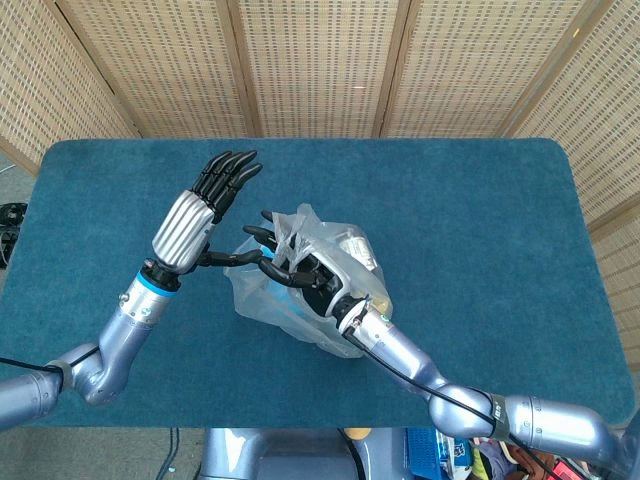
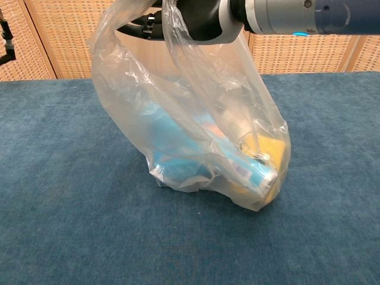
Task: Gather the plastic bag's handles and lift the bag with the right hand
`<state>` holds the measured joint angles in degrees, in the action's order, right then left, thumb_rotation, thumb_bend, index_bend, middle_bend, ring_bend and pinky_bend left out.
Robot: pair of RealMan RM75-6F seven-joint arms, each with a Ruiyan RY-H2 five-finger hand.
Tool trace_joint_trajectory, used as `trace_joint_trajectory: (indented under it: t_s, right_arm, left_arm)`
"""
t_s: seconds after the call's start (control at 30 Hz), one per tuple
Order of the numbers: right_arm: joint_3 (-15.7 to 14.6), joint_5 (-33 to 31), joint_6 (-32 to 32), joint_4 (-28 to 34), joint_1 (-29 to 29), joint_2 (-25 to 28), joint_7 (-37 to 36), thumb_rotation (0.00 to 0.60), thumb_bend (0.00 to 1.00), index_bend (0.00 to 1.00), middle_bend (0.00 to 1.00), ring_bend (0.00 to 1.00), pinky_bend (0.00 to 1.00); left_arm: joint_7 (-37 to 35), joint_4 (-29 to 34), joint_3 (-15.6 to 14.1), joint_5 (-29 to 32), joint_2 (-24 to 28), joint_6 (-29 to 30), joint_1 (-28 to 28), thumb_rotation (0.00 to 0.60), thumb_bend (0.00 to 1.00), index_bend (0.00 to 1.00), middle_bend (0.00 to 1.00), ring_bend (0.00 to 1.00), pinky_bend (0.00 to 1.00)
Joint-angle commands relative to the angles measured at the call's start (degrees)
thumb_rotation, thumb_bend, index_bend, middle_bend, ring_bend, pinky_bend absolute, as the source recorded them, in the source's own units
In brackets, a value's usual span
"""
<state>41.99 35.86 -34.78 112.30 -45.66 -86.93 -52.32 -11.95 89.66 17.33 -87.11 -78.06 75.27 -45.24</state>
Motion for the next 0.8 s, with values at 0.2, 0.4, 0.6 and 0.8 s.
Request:
trace_joint_trajectory:
  t_s: [0.2, 0.4, 0.6, 0.8]
  right_arm:
    - [0.3, -0.2, -0.1, 0.1, 0.0, -0.3, -0.3, 0.600, 0.41, 0.00, 0.14, 0.01, 0.20]
    - [1.0, -0.6, -0.5, 0.7, -0.3, -0.5, -0.3, 0.600, 0.42, 0.00, 0.14, 0.01, 0.20]
    - [1.9, -1.2, -1.1, 1.3, -0.6, -0.6, -0.6, 0.600, 0.41, 0.00, 0.14, 0.01, 0.22]
    - [2.8, -2.4, -2.0, 1.3, -1.2, -0.8, -0.9, 0.600, 0.42, 0.00, 0.14, 0.04, 0.31]
  left_arm:
    - [-3.1, -0.3, 0.4, 0.7, 2.5, 1.2, 1.7, 0.600, 0.04, 0.00, 0.00, 0.00, 0.00]
    - [-6.7, -1.4, 0.7, 0.9, 4.8, 2.7, 3.3, 0.600, 0.04, 0.00, 0.00, 0.00, 0.00]
    - [-9.7, -2.4, 1.2, 1.4, 7.4, 4.5, 5.3, 0.600, 0.04, 0.00, 0.00, 0.00, 0.00]
    - [-13.2, -3.5, 1.4, 2.1, 9.6, 6.1, 7.6, 0.600, 0.04, 0.00, 0.00, 0.00, 0.00]
